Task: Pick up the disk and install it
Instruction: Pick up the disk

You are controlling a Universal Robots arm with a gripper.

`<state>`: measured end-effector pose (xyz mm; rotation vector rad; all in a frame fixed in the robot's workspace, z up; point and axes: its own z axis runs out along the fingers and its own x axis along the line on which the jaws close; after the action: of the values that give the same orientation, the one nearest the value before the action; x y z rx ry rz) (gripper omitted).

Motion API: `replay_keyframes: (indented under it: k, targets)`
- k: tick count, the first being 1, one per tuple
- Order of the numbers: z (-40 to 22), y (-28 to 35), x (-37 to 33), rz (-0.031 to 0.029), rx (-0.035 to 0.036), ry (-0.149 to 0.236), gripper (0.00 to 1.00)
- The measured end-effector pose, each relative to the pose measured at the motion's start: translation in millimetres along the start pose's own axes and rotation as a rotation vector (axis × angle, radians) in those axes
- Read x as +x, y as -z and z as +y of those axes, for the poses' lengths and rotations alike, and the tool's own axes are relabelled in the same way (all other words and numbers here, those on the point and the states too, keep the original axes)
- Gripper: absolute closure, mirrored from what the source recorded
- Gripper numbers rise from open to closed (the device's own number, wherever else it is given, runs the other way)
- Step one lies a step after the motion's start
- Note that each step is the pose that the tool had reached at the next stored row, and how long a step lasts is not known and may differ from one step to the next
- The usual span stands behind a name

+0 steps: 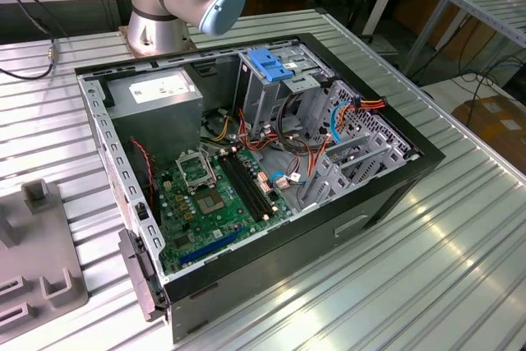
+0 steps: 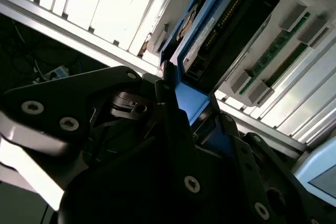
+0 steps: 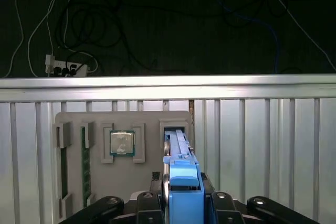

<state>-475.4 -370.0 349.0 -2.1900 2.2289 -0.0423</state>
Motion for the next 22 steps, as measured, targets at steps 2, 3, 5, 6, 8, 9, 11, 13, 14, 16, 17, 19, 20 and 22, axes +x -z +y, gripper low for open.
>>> replay_keyframes:
  k: [2, 3, 5, 6, 8, 9, 11, 13, 14, 16, 17, 19, 20, 22]
  targets:
    - [-0.2, 7.4, 0.0, 0.0, -0.0001, 0.0, 0.64]
    - [-0.3, 9.3, 0.1, 0.0, -0.0002, 0.0, 0.64]
    - [-0.4, 13.8, 0.1, 0.0, -0.0001, 0.0, 0.64]
    - [-0.5, 15.5, 0.1, 0.0, -0.0001, 0.0, 0.64]
    - [-0.6, 20.8, 0.1, 0.0, -0.0001, 0.0, 0.64]
    - [-0.7, 23.0, 0.2, 0.0, -0.0001, 0.0, 0.64]
    - [-0.9, 28.2, 0.2, 0.0, -0.0002, 0.0, 0.64]
    - [-1.0, 32.8, 0.2, 0.0, -0.0001, 0.0, 0.64]
    - [-1.1, 34.7, 0.3, 0.0, -0.0001, 0.0, 0.64]
    - [-1.2, 39.3, 0.3, 0.0, -0.0001, 0.0, 0.64]
    - [-1.3, 41.4, 0.3, 0.0001, -0.0003, 0.0, 0.64]
    - [-1.5, 48.6, 0.3, 0.0, -0.0001, 0.0, 0.64]
    - [-1.6, 52.5, 0.4, 0.0, -0.0001, 0.0, 0.64]
    - [-1.8, 58.9, 0.4, 0.0, -0.0001, 0.0, 0.64]
